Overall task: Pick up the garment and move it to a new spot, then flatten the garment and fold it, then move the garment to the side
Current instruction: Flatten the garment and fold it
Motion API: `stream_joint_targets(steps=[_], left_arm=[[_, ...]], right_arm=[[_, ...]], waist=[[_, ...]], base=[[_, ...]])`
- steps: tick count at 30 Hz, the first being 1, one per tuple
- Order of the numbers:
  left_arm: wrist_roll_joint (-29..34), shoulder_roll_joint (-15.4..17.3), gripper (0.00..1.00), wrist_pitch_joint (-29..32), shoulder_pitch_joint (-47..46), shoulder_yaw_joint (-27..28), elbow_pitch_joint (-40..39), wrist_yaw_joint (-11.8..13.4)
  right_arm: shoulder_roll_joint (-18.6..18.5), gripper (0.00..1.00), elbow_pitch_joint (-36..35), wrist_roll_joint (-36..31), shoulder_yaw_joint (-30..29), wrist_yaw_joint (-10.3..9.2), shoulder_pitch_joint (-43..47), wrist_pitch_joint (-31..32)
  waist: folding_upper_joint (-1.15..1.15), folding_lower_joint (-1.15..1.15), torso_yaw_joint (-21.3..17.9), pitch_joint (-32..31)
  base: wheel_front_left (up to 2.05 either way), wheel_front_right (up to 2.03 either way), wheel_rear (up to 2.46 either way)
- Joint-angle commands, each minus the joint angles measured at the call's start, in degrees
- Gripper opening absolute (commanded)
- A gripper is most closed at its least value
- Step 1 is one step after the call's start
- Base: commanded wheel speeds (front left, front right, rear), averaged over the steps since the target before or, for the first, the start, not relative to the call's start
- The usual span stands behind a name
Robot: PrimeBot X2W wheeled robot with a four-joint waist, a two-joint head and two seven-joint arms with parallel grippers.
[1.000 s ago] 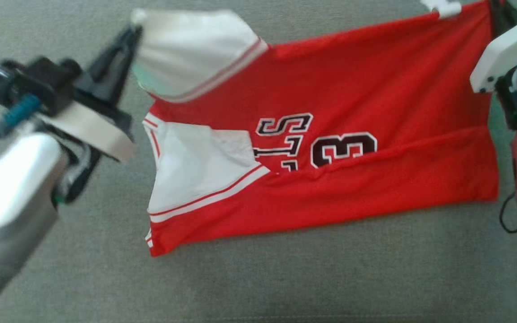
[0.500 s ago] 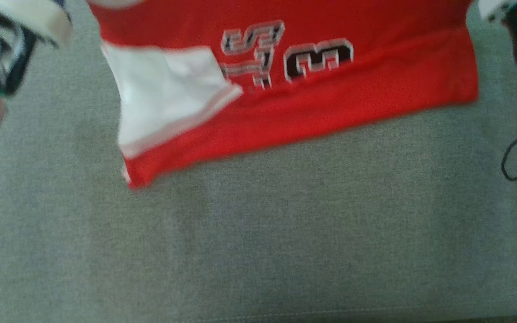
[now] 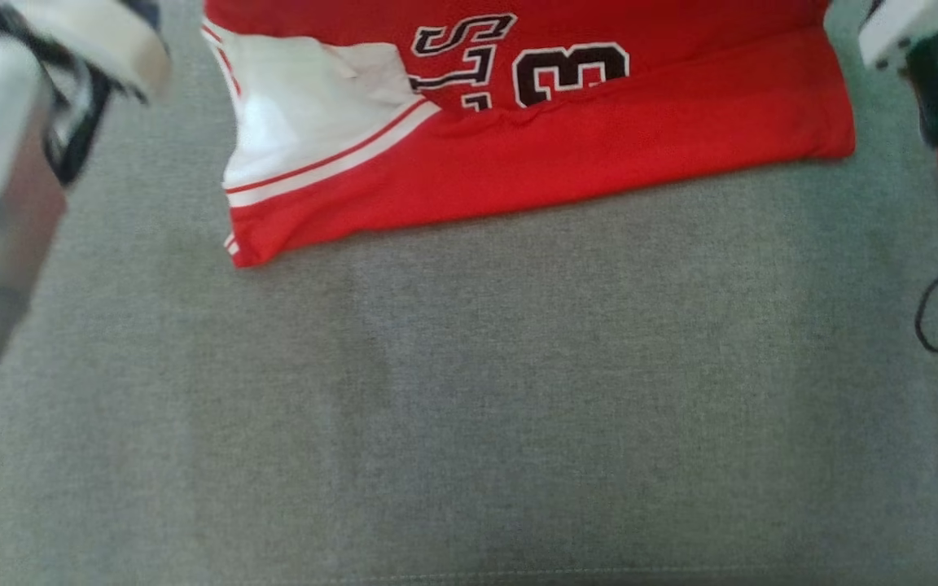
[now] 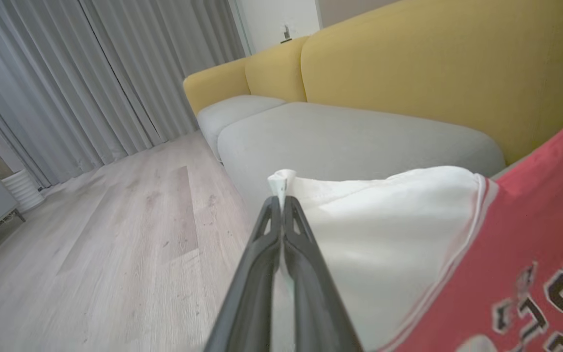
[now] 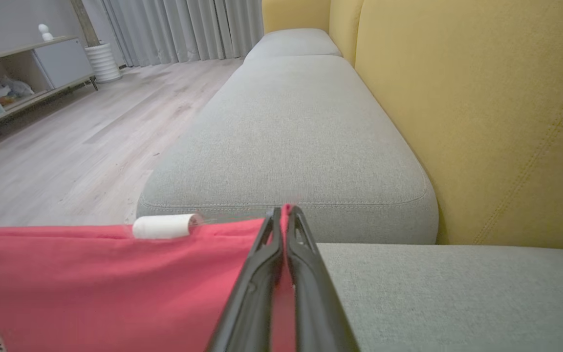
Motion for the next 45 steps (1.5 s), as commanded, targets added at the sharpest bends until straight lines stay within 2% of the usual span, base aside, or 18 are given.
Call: stream_joint_targets(steps=[1, 6, 11, 17, 23, 31, 32, 33, 34, 39, 45], left_arm=[[-0.4, 2.2, 0.0, -0.6, -0.3, 1.2, -0.7, -0.3], [-1.2, 2.2, 0.0, -0.4, 4.9, -1.3, -1.8, -1.1], [-2.8, 3.6, 0.0, 1.6, 9.9, -3.9, -3.7, -1.5], [-6.7, 6.1, 0.0, 8.2, 15.4, -9.5, -8.8, -1.7], [-8.8, 8.2, 0.0, 11.0, 16.5, -13.0, -12.1, -1.7], [-10.2, 8.3, 0.0, 13.0, 16.7, -15.0, -12.1, -1.7], [-10.3, 8.1, 0.16, 13.1, 16.8, -15.1, -11.9, -1.7], [-10.4, 7.9, 0.84, 12.7, 16.9, -15.1, -11.7, -1.6], [-10.3, 7.6, 1.0, 12.1, 16.9, -14.9, -11.4, -1.3], [-10.7, 6.0, 1.0, 7.5, 16.6, -12.9, -10.0, 1.3], [-13.0, 4.2, 1.0, -0.7, 16.5, -4.3, -10.4, 8.6]], right_arm=[[-0.6, 0.0, -1.2, 1.0, 1.2, 0.37, 0.9, -0.2], [-3.5, 0.0, 0.6, 3.0, 4.5, 0.37, 4.0, 1.6], [-6.6, 0.0, 0.8, 5.8, 9.2, 0.37, 7.7, 4.3], [-9.7, 0.0, -0.9, 10.0, 16.1, 0.37, 11.2, 8.5], [-12.0, 0.0, -1.7, 12.5, 21.4, 0.37, 12.2, 10.6], [-13.1, 0.0, -1.1, 14.0, 25.7, 0.37, 11.9, 12.2], [-13.1, 0.2, -0.8, 14.0, 26.0, 0.37, 11.8, 11.9], [-13.0, 0.77, -0.4, 14.1, 25.9, 0.37, 11.7, 11.1], [-12.6, 1.0, 0.0, 14.7, 25.5, 0.37, 11.6, 10.6], [-11.2, 1.0, 0.6, 17.0, 24.0, 0.37, 10.4, 6.2], [-8.0, 1.0, -0.9, 19.4, 18.9, 0.37, 8.8, -4.5]], waist=[[0.0, 0.0, 0.8, -1.0], [0.0, 0.0, 2.1, -2.9], [0.0, 0.0, 3.0, -4.1], [0.0, 0.0, 3.0, -4.9], [0.0, 0.0, 2.5, -4.7], [0.0, 0.0, 1.9, -4.6], [0.0, 0.0, 1.8, -4.7], [0.0, 0.0, 1.7, -4.8], [0.0, 0.0, 1.6, -4.9], [0.0, 0.0, 1.2, -6.3], [0.0, 0.0, 0.5, -9.1]], base=[[0.0, 0.0, 0.0], [0.0, 0.0, 0.0], [0.0, 0.0, 0.0], [0.0, 0.0, 0.0], [0.0, 0.0, 0.0], [0.0, 0.0, 0.0], [0.0, 0.0, 0.0], [0.0, 0.0, 0.0], [0.0, 0.0, 0.0], [0.0, 0.0, 0.0], [0.0, 0.0, 0.0]])
